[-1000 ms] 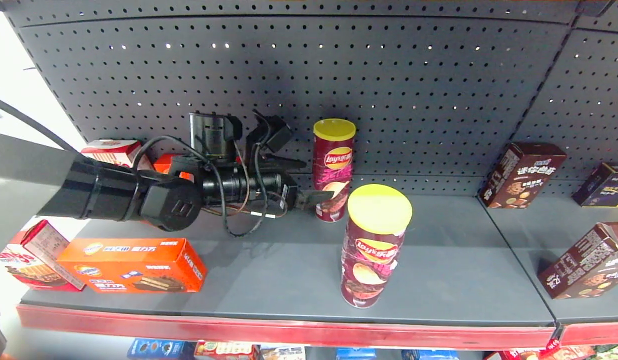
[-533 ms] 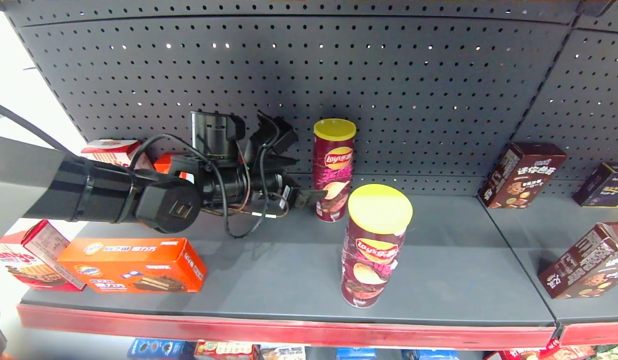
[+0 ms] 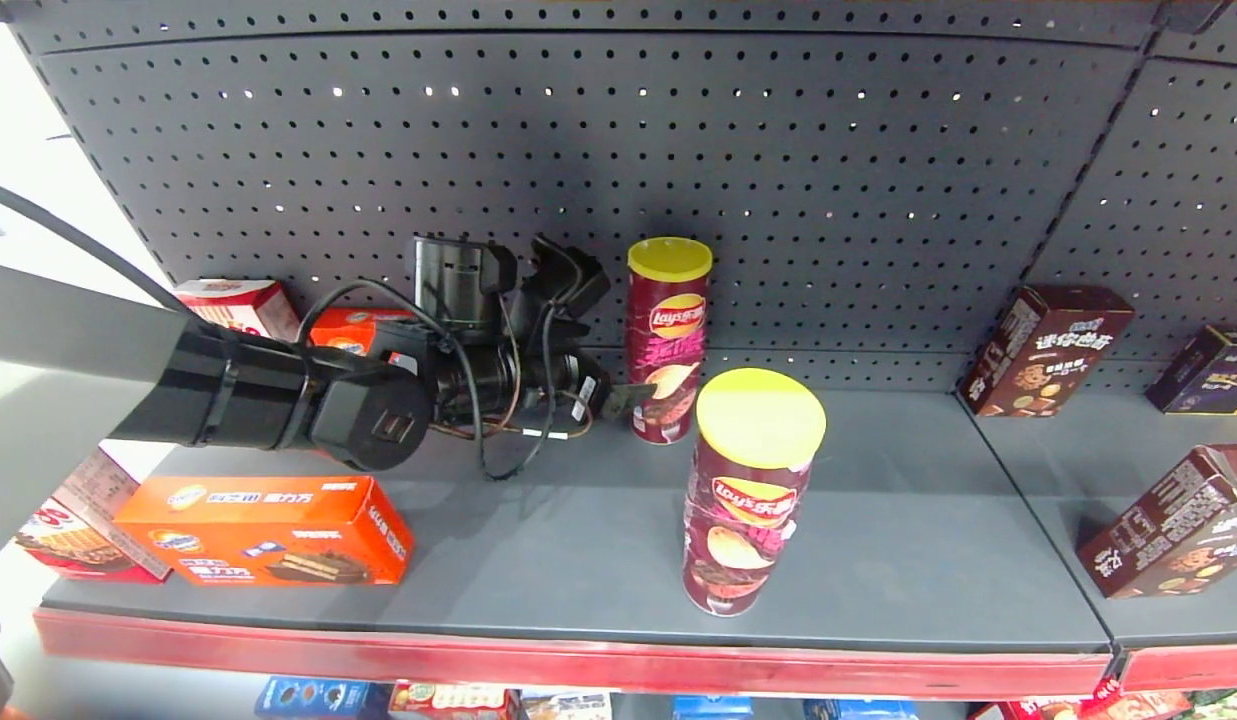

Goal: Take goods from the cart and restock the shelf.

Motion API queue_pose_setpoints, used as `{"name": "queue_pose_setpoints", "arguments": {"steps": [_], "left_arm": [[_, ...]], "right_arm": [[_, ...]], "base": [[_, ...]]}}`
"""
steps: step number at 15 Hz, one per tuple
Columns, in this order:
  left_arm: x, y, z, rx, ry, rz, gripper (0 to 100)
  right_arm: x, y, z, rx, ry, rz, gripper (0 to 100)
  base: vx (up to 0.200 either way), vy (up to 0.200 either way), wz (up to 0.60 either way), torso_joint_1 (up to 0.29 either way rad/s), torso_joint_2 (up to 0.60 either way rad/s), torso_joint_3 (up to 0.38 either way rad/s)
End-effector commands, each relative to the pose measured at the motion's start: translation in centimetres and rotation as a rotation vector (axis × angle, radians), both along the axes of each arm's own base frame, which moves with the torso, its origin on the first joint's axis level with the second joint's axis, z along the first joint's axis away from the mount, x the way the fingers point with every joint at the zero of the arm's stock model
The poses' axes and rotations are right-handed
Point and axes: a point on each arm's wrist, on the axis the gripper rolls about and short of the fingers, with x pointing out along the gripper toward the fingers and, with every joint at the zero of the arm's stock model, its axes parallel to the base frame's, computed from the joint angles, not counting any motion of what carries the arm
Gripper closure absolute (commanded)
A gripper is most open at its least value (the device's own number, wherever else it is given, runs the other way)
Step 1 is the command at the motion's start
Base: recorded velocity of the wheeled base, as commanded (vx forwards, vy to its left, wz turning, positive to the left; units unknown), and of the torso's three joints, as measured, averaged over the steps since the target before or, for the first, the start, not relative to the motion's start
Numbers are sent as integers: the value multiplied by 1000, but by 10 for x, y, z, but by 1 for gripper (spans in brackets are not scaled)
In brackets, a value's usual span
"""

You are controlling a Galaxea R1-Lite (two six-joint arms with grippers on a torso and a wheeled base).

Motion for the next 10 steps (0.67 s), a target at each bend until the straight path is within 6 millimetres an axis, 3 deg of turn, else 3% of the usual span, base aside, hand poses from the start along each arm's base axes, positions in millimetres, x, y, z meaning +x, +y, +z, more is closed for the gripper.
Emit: {"name": "queue_pose_setpoints", "arguments": {"steps": [1, 7, 10], "left_arm": [[4, -1, -2, 1, -2, 9, 0], [8, 1, -2, 1, -7, 24, 0], [-1, 0, 6, -3, -29, 15, 0]], "right_arm": [[0, 0, 0, 0, 1, 1, 0], [0, 0, 0, 0, 1, 1, 0], [0, 0, 0, 0, 1, 1, 0]], "base": [[0, 0, 0, 0, 0, 0], [0, 0, 0, 0, 0, 0], [0, 0, 0, 0, 0, 0]]}}
